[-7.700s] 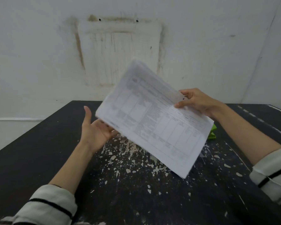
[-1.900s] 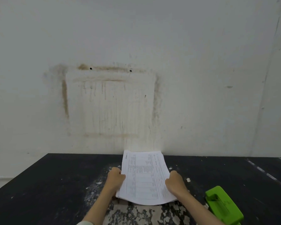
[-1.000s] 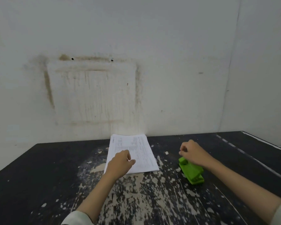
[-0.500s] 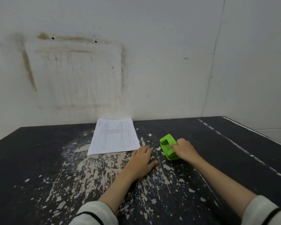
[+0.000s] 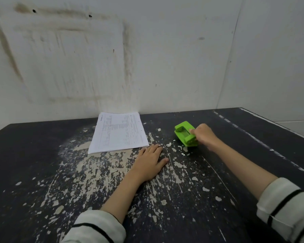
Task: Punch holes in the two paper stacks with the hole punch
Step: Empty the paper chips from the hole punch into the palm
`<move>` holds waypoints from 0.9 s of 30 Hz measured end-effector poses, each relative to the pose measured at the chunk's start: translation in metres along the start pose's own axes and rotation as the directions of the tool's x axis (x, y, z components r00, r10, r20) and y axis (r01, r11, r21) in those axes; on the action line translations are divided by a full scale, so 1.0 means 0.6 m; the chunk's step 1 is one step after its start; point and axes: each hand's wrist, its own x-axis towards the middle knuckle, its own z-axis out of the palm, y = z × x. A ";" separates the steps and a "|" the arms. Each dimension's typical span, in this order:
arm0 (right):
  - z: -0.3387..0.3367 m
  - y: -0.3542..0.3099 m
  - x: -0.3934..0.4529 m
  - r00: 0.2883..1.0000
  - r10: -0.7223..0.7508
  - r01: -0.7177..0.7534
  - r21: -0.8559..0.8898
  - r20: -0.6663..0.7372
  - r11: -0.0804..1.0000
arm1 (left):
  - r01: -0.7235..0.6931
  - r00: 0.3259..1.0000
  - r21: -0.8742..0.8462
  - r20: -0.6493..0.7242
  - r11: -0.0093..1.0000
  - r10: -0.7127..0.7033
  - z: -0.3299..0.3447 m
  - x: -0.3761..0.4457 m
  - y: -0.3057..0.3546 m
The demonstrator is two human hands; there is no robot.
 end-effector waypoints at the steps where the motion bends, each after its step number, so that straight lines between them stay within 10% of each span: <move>1: -0.001 0.001 0.007 1.000 0.011 -0.011 0.006 -0.002 1.000 | -0.001 1.000 -0.001 0.001 1.000 0.001 0.001 0.000 0.000; 15: 0.020 0.022 0.032 0.998 -0.052 0.050 -0.057 -0.036 0.997 | -0.009 1.000 -0.009 -0.015 1.000 0.009 0.006 0.002 -0.004; 22: 0.015 0.044 -0.036 0.948 -0.043 0.149 0.321 -0.314 0.935 | 0.039 0.997 -0.077 -0.070 0.996 -0.044 -0.007 0.024 0.002; 27: 0.023 0.043 -0.088 0.988 0.058 0.074 0.767 -0.144 0.638 | 0.060 0.972 -0.253 -0.205 0.966 -0.113 -0.008 0.066 0.020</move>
